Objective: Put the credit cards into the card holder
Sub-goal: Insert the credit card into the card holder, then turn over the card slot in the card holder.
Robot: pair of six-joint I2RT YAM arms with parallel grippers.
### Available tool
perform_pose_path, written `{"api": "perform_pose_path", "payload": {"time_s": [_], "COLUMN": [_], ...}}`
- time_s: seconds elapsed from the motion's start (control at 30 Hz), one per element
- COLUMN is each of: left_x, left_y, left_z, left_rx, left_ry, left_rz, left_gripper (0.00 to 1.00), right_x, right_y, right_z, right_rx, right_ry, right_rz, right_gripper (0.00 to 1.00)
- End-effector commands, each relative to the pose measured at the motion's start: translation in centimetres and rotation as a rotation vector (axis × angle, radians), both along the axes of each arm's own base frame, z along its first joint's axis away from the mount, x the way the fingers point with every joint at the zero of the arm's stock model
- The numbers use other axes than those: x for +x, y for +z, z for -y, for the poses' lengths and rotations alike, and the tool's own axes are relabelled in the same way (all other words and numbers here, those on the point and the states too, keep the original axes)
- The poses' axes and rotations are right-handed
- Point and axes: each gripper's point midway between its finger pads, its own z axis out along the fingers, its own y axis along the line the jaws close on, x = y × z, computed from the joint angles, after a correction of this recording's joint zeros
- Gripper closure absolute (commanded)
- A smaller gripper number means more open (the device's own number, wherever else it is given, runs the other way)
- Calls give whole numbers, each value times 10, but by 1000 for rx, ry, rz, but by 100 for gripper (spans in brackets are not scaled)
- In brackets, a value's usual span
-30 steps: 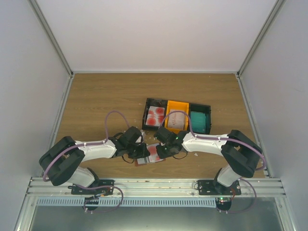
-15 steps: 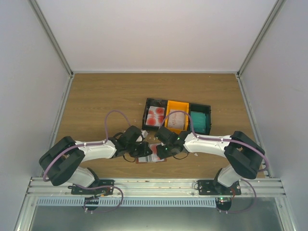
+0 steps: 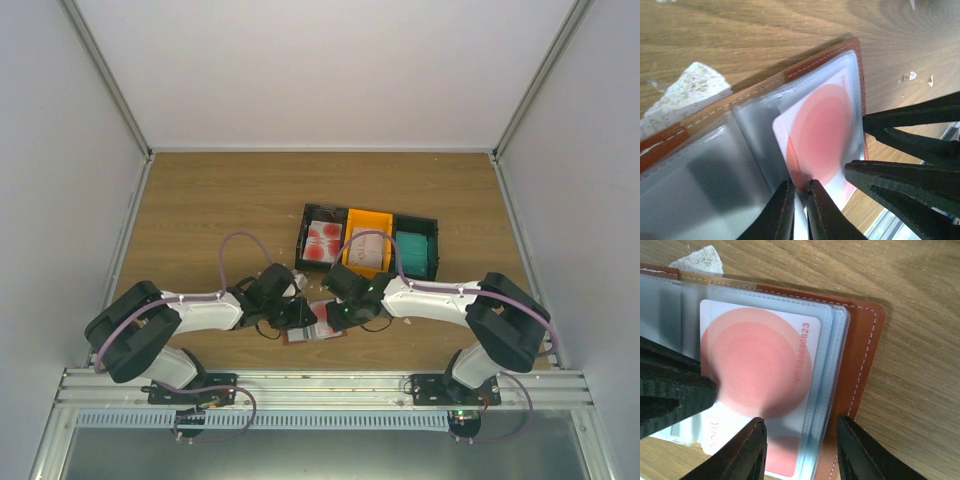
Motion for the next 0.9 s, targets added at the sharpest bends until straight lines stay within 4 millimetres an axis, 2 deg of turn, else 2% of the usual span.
{"api": "perform_pose_path", "payload": {"time_s": [0.0,0.17,0.5,0.67,0.87], "left_x": [4,5,-4,-3,0], "left_y": [-5,-17,-44,-45,-37], "left_z": [-2,-10,-28,-34,-33], "left_rx": [28,93,214,239,240], "left_ry": [5,22,39,53,51], "left_rz": [28,9,-56,-51,-35], "left_gripper": [91,98,100,100,100], "right_x": [3,7,6,3,3], "right_y": [5,13,20,18,12], "right_z": [5,8,-2,-8,-7], "right_rx": [-24,-29,28,64,61], "right_ry": [-24,-49,-43,-40,-45], "right_rz": [31,54,43,17,1], "right_gripper": [60,61,61,66,78]}}
